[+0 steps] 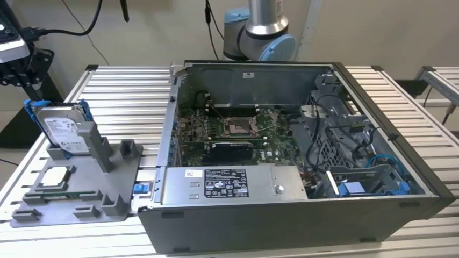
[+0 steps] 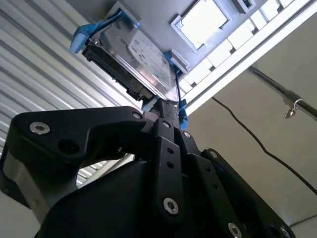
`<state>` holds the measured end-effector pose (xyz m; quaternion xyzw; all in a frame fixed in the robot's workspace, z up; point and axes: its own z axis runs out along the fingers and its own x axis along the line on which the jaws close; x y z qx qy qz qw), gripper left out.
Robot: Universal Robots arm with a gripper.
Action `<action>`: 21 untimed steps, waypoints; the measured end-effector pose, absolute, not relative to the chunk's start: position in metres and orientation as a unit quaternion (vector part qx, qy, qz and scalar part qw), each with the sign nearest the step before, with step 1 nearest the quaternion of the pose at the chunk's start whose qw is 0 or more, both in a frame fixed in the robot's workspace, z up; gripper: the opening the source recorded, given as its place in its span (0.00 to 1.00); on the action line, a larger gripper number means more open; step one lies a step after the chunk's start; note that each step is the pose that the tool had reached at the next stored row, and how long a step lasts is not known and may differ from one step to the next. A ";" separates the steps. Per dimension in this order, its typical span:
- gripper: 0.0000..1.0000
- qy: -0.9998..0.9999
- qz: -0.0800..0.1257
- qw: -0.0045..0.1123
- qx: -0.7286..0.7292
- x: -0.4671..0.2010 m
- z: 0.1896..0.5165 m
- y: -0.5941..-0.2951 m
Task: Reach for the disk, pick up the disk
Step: 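Pick up the disk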
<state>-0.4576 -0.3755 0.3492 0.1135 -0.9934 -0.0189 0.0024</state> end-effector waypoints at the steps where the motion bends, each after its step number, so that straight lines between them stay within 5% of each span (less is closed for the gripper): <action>1: 0.00 -0.993 -0.019 0.002 0.117 -0.458 0.349 -0.375; 21: 0.00 -0.976 -0.019 0.004 0.218 -0.458 0.349 -0.375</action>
